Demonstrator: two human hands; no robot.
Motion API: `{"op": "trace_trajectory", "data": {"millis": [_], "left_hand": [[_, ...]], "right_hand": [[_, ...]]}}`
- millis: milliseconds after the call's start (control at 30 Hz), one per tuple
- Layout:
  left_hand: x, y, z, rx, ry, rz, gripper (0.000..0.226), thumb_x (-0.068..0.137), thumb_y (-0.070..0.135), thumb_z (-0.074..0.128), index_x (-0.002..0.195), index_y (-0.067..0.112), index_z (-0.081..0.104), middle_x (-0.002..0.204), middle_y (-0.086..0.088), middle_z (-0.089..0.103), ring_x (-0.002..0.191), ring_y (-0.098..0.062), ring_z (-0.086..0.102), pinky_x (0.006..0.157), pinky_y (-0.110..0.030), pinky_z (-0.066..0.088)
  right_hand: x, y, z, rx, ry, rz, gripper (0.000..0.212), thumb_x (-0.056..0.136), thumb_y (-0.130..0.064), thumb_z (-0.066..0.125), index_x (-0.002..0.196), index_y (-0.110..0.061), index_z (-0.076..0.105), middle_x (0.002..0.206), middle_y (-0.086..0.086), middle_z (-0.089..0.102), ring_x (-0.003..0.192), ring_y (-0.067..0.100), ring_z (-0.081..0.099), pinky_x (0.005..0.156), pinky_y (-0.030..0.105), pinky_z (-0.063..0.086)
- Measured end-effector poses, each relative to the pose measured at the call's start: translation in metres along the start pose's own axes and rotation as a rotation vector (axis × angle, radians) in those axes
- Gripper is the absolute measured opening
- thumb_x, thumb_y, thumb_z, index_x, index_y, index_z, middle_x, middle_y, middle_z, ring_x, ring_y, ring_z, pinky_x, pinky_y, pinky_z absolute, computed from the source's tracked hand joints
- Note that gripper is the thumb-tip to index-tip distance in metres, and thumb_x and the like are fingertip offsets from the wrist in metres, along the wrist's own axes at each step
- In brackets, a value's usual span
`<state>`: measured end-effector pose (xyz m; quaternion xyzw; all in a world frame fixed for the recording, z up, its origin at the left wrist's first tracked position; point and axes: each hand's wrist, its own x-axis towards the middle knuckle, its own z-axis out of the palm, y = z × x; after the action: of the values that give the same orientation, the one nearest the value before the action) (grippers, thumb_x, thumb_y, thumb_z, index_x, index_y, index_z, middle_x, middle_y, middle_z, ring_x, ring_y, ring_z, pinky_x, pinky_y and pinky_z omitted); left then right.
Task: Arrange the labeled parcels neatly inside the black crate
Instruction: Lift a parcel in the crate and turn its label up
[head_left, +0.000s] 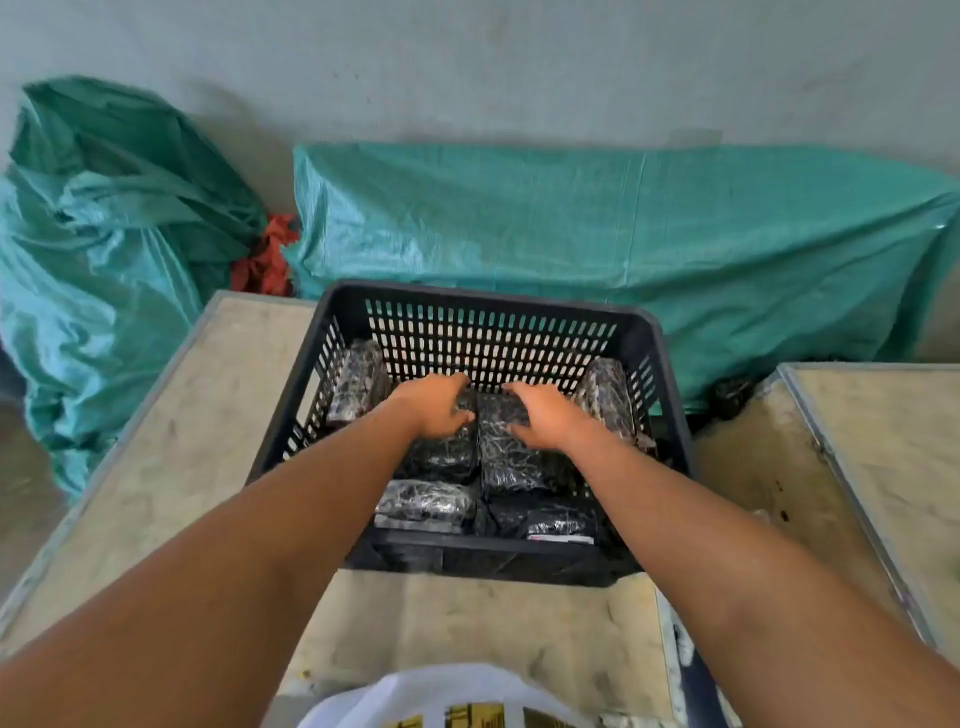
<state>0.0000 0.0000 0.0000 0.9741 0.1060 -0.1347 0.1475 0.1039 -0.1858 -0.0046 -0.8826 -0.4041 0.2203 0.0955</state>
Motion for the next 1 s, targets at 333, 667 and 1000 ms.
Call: {"op": "trace_trajectory", "data": {"millis": [333,667,1000], "left_hand": [[0.015,-0.018,0.077,0.017,-0.33,-0.027,0.096,0.094,0.046,0.063,0.163,0.026,0.0,0.169,-0.007,-0.014,0.154,-0.036,-0.015,0.12,-0.063,0.008],[0.016,-0.022,0.097,0.003,-0.31,-0.044,0.101,0.092,0.04,0.068,0.162,0.027,-0.003,0.168,-0.006,-0.018,0.153,-0.035,-0.018,0.121,-0.058,0.0],[0.017,-0.019,0.071,-0.305,-0.33,-0.045,0.134,0.08,0.047,0.079,0.151,0.033,-0.034,0.168,-0.009,-0.003,0.154,-0.033,-0.01,0.124,-0.058,0.01]], "right_hand": [[0.002,0.045,0.064,-0.217,-0.354,0.048,0.124,0.075,-0.037,0.089,0.164,-0.035,0.003,0.169,0.008,-0.022,0.154,0.04,-0.018,0.12,0.069,0.01],[0.007,0.036,0.07,-0.188,-0.342,0.078,0.127,0.069,-0.013,0.091,0.163,-0.029,0.007,0.169,0.011,-0.019,0.152,0.045,-0.015,0.115,0.073,0.023],[0.009,0.036,-0.009,0.273,-0.137,0.082,0.065,0.07,-0.028,0.088,0.131,-0.029,0.069,0.137,-0.002,0.066,0.121,0.017,0.065,0.102,0.038,0.054]]}}
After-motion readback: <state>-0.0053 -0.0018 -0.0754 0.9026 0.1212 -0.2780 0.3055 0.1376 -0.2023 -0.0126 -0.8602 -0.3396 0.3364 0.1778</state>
